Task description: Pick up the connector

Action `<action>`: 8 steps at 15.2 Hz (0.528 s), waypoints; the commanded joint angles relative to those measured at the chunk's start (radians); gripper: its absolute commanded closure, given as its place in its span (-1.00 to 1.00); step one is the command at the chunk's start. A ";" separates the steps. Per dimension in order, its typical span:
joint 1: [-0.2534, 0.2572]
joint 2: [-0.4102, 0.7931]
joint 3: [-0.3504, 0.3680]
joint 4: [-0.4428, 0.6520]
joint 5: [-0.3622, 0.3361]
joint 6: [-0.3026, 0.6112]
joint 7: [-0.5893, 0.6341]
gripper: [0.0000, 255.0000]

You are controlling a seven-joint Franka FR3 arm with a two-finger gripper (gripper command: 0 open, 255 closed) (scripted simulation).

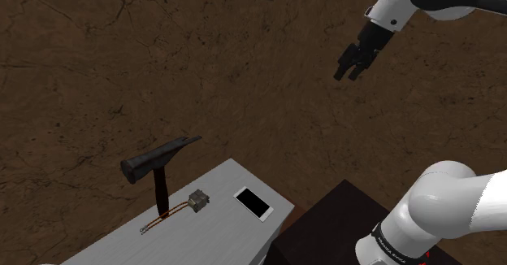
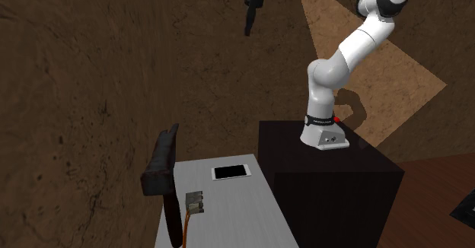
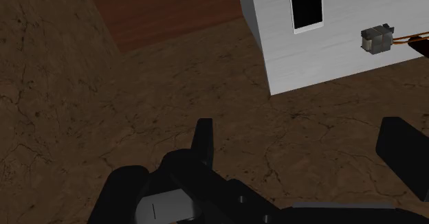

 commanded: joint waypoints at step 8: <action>0.042 0.089 0.093 -0.106 0.039 0.173 0.063 -1.00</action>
